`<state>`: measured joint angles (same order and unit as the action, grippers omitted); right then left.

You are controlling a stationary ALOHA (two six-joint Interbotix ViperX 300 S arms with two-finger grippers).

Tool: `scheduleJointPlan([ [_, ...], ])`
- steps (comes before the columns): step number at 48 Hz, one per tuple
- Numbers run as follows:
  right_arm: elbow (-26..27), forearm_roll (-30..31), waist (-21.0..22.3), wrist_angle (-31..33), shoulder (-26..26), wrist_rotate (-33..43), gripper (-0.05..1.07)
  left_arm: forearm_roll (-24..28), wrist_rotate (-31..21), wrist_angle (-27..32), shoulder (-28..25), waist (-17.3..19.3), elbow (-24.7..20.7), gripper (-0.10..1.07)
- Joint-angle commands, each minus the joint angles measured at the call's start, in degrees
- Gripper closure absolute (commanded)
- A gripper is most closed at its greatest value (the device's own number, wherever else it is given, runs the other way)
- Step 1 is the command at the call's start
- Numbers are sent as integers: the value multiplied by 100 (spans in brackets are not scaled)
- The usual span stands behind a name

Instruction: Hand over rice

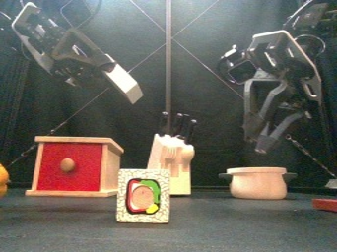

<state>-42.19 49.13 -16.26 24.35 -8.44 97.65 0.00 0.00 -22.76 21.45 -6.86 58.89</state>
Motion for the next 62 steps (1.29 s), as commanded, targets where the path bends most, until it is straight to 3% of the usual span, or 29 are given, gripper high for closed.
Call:
scheduleJointPlan([
  [1, 272, 580, 26, -44, -158, -44, 25, -35, -9, -88, 0, -9, -185, 39],
  [14, 615, 2206, -18, -141, -123, 18, 25, -35, -18, -299, -9, -18, -211, 39],
  [22, 984, 2698, -18, -185, 62, 18, 25, -35, -9, -536, -26, -9, -185, 39],
  [38, 1582, 2883, 18, -167, 422, -18, 24, -35, -9, -747, -132, -18, -220, 39],
  [62, 1635, 2848, 272, 35, 536, 9, 23, -26, -9, -835, -158, -9, -229, 39],
])
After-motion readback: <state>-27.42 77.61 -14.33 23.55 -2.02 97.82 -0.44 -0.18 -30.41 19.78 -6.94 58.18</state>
